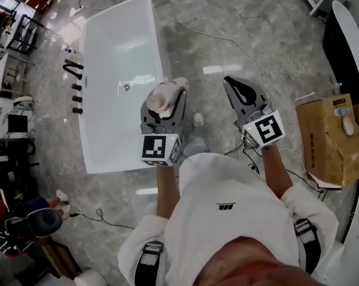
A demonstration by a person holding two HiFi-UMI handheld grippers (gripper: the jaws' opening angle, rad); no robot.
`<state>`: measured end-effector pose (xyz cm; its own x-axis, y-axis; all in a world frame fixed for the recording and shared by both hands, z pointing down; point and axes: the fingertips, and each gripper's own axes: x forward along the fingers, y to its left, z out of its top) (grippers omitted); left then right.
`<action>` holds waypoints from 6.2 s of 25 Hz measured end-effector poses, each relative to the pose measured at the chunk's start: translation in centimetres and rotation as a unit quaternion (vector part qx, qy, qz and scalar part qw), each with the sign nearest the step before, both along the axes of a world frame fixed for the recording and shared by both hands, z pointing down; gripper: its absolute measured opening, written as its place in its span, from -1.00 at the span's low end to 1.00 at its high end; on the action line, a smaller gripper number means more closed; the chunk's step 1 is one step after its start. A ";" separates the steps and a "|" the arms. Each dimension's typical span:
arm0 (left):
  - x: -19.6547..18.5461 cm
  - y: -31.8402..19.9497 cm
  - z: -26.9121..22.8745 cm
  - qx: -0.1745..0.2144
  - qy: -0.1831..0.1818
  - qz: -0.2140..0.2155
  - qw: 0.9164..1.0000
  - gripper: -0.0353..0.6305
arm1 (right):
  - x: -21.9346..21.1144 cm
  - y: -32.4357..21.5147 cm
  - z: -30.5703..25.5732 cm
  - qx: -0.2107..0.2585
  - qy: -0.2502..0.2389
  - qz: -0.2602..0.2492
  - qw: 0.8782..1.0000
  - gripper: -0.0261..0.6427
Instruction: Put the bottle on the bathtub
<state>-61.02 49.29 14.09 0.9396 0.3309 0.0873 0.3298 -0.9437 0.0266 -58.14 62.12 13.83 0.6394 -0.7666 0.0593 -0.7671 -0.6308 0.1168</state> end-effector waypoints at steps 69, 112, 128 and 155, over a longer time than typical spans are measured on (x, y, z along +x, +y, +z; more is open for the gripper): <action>79.2 -26.0 5.2 0.036 -0.018 -0.167 0.985 -0.23 | 80.3 -28.8 5.0 -0.009 -0.036 -0.181 0.983 -0.94; 75.9 -63.1 11.3 -0.019 -0.043 -0.608 0.793 -0.23 | 81.9 -72.0 11.1 -0.067 -0.064 -0.632 0.769 -0.94; 72.0 -71.6 20.9 -0.033 -0.077 -0.682 0.727 -0.23 | 80.1 -81.7 19.7 -0.089 -0.090 -0.684 0.718 -0.94; 65.6 -84.5 39.1 -0.031 -0.090 -0.681 0.726 -0.23 | 73.0 -94.6 37.7 -0.134 -0.068 -0.685 0.713 -0.94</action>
